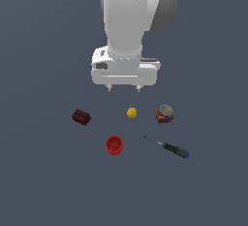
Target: Pick up a designated object from a clutter of objects.
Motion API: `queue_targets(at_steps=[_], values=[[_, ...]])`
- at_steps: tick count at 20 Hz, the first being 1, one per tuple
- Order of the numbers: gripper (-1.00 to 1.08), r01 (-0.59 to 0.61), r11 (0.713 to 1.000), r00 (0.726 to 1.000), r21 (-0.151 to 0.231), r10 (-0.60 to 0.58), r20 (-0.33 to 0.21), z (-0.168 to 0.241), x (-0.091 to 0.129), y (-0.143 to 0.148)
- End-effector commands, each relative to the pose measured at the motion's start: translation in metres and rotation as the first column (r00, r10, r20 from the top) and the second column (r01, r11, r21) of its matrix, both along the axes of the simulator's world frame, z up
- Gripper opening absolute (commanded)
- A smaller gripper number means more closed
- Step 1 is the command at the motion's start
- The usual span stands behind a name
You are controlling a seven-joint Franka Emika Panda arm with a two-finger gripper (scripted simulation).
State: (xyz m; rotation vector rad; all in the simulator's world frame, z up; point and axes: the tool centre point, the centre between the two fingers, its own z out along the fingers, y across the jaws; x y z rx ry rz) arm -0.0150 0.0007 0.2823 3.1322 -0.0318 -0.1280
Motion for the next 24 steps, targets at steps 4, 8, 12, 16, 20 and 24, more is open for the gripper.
queue_targets(at_steps=[4,8,12,16,20,24], values=[[1.0,-0.01,1.0,1.0,-0.004,0.01,-0.002,0.0,0.0,0.0],[1.0,-0.04,0.999,0.999,-0.018,0.04,-0.011,0.0,-0.001,-0.004],[1.0,-0.046,0.999,0.999,-0.021,0.046,-0.015,0.002,-0.002,-0.007],[1.0,-0.047,0.999,0.999,-0.021,0.047,-0.012,-0.002,-0.001,-0.003],[1.0,-0.06,0.998,0.998,-0.025,0.06,-0.007,-0.012,0.001,0.009],[1.0,-0.079,0.996,0.997,-0.03,0.079,0.002,-0.03,0.003,0.029]])
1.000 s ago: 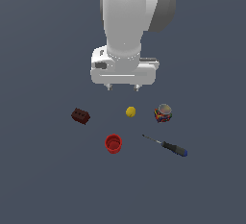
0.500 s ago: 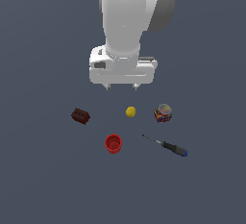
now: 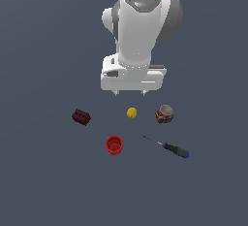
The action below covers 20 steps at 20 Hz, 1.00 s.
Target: Pick up a designated object from a clutter of objects.
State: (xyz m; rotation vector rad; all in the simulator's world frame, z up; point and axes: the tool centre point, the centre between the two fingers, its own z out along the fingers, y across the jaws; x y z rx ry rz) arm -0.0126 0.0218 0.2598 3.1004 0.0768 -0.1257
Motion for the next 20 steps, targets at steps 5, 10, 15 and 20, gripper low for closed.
queue_targets(at_steps=[5,10,15,20], values=[[1.0,-0.046,0.999,0.999,-0.004,0.046,0.02,-0.038,0.001,0.046],[1.0,-0.096,0.995,0.995,0.001,0.095,0.042,-0.079,-0.007,0.097],[1.0,-0.14,0.99,0.988,0.014,0.139,0.06,-0.113,-0.022,0.142],[1.0,-0.171,0.985,0.983,0.028,0.168,0.072,-0.136,-0.036,0.172]])
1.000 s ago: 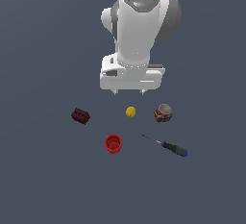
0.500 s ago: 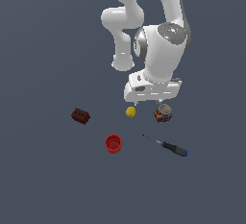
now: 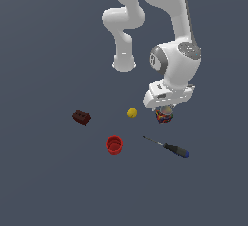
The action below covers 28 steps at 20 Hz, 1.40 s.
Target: Pick up a designated object from a clutter of objects.
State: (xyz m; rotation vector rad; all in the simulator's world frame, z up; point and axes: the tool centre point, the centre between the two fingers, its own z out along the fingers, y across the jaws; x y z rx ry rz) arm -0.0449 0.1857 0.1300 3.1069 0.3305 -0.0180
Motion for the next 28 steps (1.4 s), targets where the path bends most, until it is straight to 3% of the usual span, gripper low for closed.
queue_targets(at_steps=[1,8,28], values=[[1.0,-0.012,1.0,1.0,0.008,0.012,0.005,-0.01,-0.006,0.013],[1.0,-0.029,0.999,1.0,0.018,0.029,0.01,-0.022,-0.016,0.029],[1.0,-0.029,0.999,1.0,0.018,0.029,0.01,-0.072,-0.017,0.03]])
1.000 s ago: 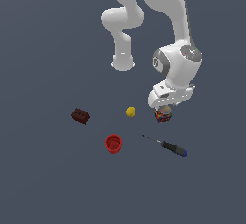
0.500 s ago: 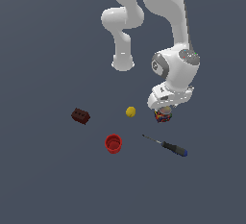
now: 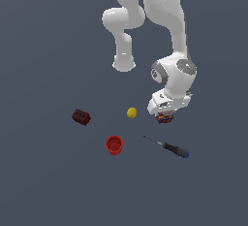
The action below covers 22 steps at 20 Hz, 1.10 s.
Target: Pick up a designated object from a clutter of objects.
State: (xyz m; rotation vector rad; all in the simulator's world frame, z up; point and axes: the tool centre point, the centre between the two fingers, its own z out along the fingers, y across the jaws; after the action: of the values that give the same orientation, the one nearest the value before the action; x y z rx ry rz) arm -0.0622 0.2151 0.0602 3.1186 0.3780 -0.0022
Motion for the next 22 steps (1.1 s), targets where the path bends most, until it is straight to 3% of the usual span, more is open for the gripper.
queue_targets(at_steps=[1,2,15,22], values=[[1.0,0.0,1.0,1.0,0.0,0.0,0.001,-0.002,0.0,0.0],[-1.0,0.0,1.0,1.0,0.0,0.0,0.001,-0.002,0.0,0.0],[-1.0,-0.001,1.0,1.0,0.0,0.001,0.002,0.001,0.0,-0.001],[-1.0,-0.001,1.0,1.0,0.0,0.001,0.002,0.022,0.002,-0.013]])
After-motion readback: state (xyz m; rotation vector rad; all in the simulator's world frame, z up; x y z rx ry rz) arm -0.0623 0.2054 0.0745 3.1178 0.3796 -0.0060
